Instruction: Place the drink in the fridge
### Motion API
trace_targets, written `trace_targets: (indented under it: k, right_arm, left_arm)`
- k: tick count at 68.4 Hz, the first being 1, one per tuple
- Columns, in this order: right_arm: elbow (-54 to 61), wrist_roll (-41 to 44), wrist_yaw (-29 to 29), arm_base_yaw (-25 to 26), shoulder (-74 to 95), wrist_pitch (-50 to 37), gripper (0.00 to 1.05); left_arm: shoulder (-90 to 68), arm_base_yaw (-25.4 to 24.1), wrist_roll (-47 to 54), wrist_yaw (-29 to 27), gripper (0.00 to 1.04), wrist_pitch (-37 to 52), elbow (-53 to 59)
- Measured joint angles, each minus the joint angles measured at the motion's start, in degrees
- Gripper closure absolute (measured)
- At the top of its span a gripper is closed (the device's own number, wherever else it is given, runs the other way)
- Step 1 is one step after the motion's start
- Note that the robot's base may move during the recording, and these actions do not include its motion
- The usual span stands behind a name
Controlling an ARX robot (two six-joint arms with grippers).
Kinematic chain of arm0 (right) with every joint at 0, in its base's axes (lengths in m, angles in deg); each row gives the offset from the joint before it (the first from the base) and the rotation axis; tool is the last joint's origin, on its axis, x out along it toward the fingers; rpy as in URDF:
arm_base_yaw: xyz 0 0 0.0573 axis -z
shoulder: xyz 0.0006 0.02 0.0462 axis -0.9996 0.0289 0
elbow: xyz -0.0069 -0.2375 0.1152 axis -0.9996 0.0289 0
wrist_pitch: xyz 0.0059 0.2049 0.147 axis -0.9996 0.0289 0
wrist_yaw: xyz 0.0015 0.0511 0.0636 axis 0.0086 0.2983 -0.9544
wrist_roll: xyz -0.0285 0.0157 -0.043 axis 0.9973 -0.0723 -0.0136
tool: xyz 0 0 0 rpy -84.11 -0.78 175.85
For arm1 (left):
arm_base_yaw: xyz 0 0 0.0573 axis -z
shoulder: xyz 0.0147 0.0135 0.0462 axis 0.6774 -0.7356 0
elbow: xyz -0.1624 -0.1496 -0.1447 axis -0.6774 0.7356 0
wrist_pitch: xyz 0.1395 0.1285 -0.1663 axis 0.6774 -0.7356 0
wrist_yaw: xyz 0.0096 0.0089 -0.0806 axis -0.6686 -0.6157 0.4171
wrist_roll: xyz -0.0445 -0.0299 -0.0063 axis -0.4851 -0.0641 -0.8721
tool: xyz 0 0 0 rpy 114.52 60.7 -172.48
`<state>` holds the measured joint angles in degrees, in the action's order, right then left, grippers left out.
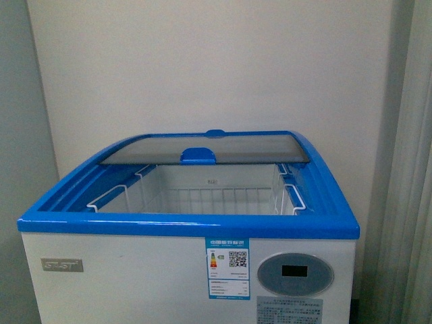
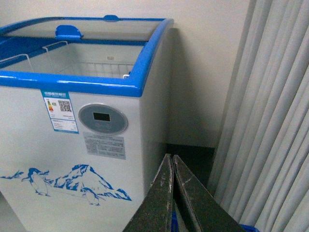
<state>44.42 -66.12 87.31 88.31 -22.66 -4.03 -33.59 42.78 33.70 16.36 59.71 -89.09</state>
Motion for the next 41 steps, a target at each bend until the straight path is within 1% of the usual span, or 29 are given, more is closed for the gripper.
trace_targets:
  k: [27, 28, 30, 31, 35, 36, 41]
  right_arm:
    - [2.4, -0.02, 0.02, 0.0, -2.8, -0.35, 1.02]
    - [2.4, 0.0, 0.02, 0.0, -2.82, -0.35, 1.01]
    - [2.4, -0.02, 0.02, 0.0, -2.82, -0.35, 0.94]
    - [2.4, -0.02, 0.02, 0.0, -2.82, -0.35, 0.92]
    - [2.4, -0.02, 0.02, 0.0, -2.84, -0.35, 0.78]
    - [2.4, -0.02, 0.02, 0.0, -2.84, -0.35, 0.73]
    - [2.4, -0.02, 0.02, 0.0, -2.84, -0.35, 0.61]
  left_arm:
    - [0.0, 0.0, 0.0, 0.0, 1.02, 0.0, 0.0]
    - [0.0, 0.0, 0.0, 0.0, 1.02, 0.0, 0.0]
    - [0.0, 0.0, -0.04, 0.0, 1.02, 0.0, 0.0]
    - [0.0, 0.0, -0.07, 0.0, 1.01, 0.0, 0.0]
    - [0.0, 0.0, 0.0, 0.0, 0.87, 0.0, 0.0]
    - [0.0, 0.0, 0.0, 0.0, 0.81, 0.0, 0.0]
    - [0.0, 0.0, 0.0, 0.0, 0.69, 0.0, 0.0]
